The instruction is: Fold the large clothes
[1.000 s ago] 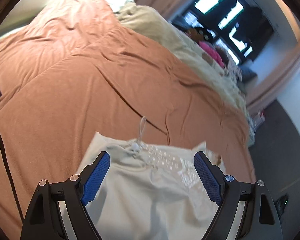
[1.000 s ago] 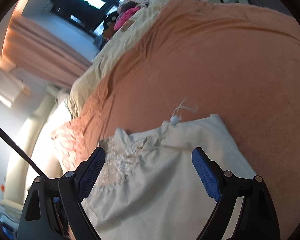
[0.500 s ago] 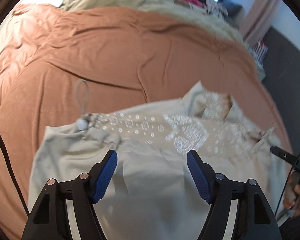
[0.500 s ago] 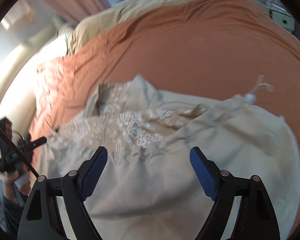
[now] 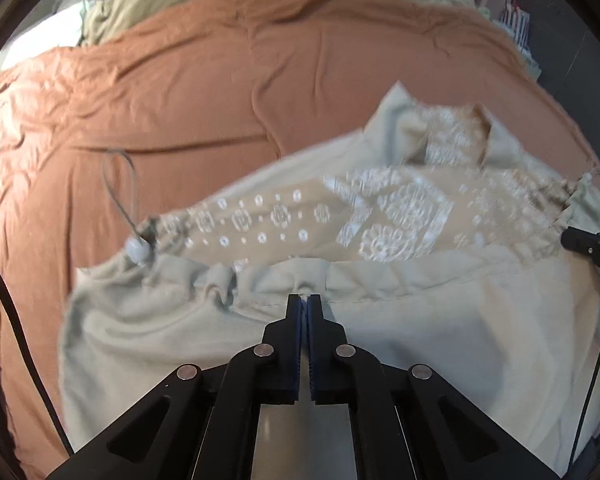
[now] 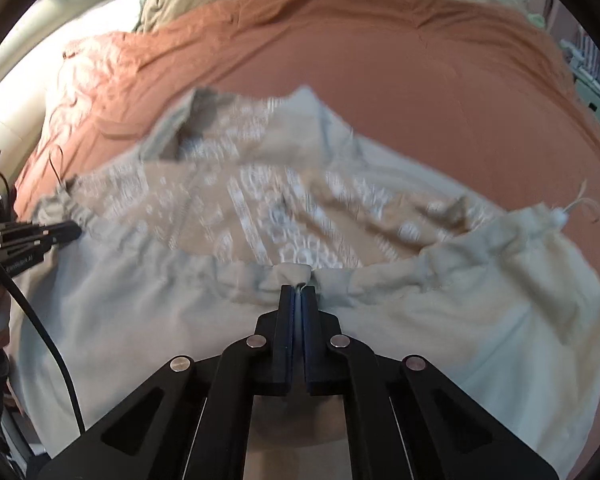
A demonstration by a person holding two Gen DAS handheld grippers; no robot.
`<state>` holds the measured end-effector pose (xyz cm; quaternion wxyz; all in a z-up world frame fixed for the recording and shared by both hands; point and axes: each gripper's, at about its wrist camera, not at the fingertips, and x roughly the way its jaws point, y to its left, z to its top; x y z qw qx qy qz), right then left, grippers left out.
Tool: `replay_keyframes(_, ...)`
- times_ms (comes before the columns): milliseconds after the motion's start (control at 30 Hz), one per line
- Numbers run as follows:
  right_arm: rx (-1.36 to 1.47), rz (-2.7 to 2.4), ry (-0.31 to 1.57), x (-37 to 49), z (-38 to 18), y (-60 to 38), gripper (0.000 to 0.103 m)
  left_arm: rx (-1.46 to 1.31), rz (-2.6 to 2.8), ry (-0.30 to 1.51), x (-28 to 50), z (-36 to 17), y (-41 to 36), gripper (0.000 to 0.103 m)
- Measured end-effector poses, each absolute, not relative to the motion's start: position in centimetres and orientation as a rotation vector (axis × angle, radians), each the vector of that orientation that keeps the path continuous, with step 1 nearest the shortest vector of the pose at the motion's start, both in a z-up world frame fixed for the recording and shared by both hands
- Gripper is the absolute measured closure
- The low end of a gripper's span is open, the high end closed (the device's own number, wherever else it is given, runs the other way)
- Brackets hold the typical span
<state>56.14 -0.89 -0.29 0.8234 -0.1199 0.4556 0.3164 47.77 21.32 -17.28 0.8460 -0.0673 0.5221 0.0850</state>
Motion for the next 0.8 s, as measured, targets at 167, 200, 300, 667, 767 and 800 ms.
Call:
replay_keyframes(167,-0.182,0.678,0.875,55.0,2.6,-1.5,0.103,-0.182,0.198,0.987,46.6,-14.2,22.1,0.101)
replay_keyframes(200,-0.175,0.676,0.863,54.9,2.7,-1.2,0.103,-0.187,0.201,0.974,46.7,-13.9,22.1,0.101)
replay_keyframes(300,-0.173,0.665,0.842,55.0,2.8,-0.5,0.103,-0.185,0.213,0.972,47.5,-14.0,22.1,0.101)
replay_keyframes(667,-0.131,0.616,0.945,57.9,-1.7,1.1,0.103,-0.214,0.233,1.06,50.3,-19.7,23.1,0.101)
replay_keyframes(767,-0.122,0.6,0.967,58.4,-2.8,1.5,0.103,-0.226,0.238,1.063,50.4,-20.5,23.2,0.099)
replay_keyframes(800,-0.117,0.595,0.964,58.5,-2.9,1.6,0.102,-0.228,0.239,1.062,50.5,-20.4,23.2,0.099)
